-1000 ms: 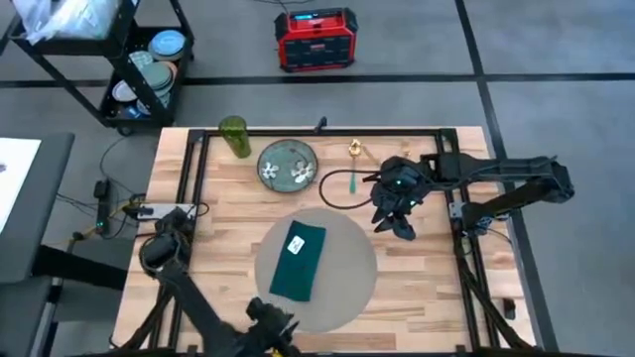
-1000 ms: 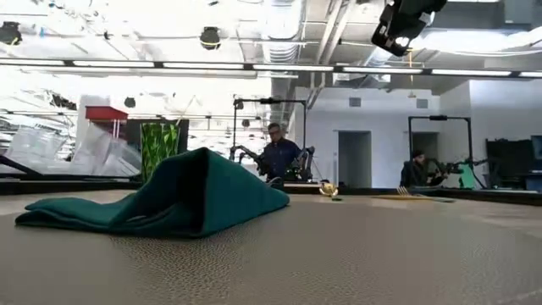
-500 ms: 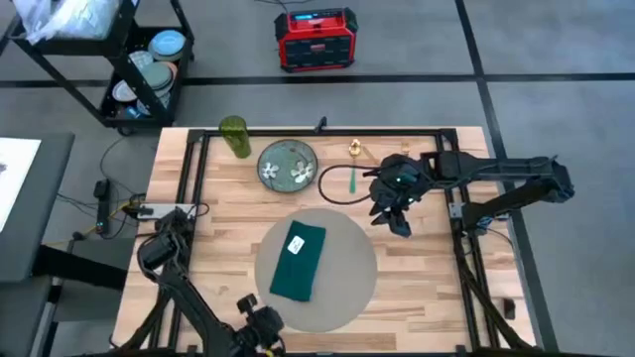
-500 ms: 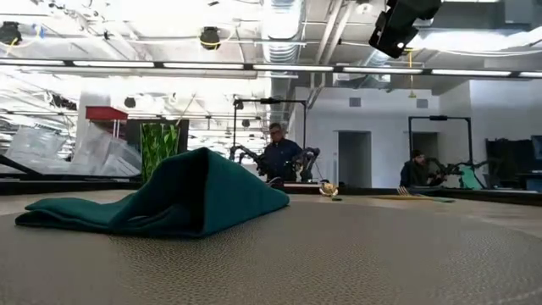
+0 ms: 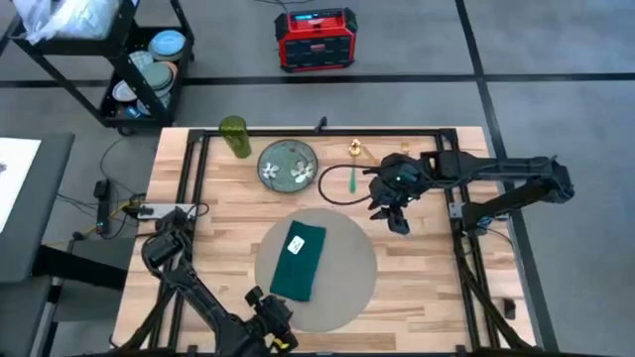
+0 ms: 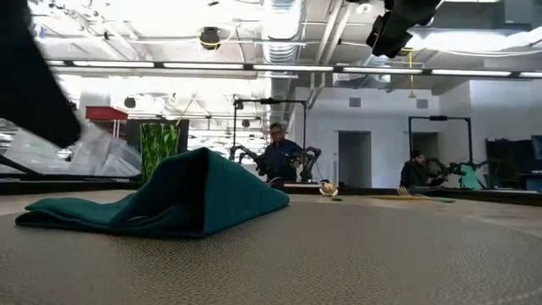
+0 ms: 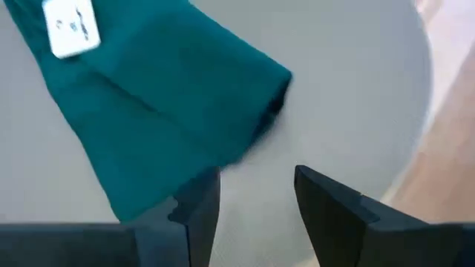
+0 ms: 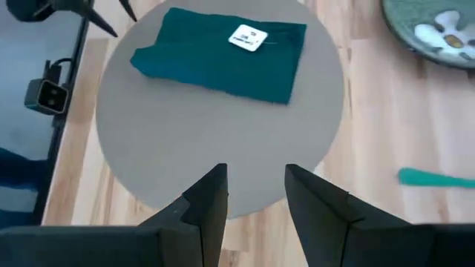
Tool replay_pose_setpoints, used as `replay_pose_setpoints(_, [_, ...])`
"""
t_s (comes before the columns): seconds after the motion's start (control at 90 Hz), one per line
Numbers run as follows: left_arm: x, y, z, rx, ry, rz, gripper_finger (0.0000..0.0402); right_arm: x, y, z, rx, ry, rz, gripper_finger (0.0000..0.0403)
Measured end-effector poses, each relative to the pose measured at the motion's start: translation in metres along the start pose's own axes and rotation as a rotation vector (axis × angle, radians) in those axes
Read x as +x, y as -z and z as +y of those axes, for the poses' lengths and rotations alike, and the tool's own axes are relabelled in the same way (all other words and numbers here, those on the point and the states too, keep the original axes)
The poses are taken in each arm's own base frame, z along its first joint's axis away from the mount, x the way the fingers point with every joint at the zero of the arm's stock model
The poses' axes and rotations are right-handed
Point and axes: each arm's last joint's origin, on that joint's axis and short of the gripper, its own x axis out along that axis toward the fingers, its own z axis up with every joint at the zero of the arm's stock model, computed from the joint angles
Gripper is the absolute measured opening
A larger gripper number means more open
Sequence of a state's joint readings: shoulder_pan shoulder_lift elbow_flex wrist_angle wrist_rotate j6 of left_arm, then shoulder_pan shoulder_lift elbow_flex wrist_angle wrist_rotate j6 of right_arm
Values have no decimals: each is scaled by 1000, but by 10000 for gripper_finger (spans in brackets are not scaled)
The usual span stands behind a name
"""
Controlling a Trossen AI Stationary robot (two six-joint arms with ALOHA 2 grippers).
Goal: Set table place
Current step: Fold the green napkin
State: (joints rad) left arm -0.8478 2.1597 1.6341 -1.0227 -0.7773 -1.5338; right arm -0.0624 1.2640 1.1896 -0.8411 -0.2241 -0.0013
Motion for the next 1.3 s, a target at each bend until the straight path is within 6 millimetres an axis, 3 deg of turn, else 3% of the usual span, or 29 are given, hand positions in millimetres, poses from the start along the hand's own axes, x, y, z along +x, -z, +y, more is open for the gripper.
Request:
replay_pose_setpoints(0.2, [9,-9,2,-41,-26,-25,159,0,0,0,-4,-1,-4,125])
replay_pose_setpoints(0.356, [20,1,-5,-28,-13,-1,160,0,0,0,-9,-2,-3,125])
replay_pose_setpoints(0.6, [19,0,-5,-33,-9,-6,160,0,0,1,-8,-5,-4,125])
replay_pose_setpoints(0.767, [33,10,-11,-23,-12,19,160,0,0,1,-19,-7,-5,125])
replay_pose_setpoints(0.978, [44,2,-7,9,-53,22,160,0,0,1,-29,-7,-4,125])
replay_pose_setpoints(1.3, [32,-13,-15,4,-39,22,160,0,1,1,-42,-7,9,125])
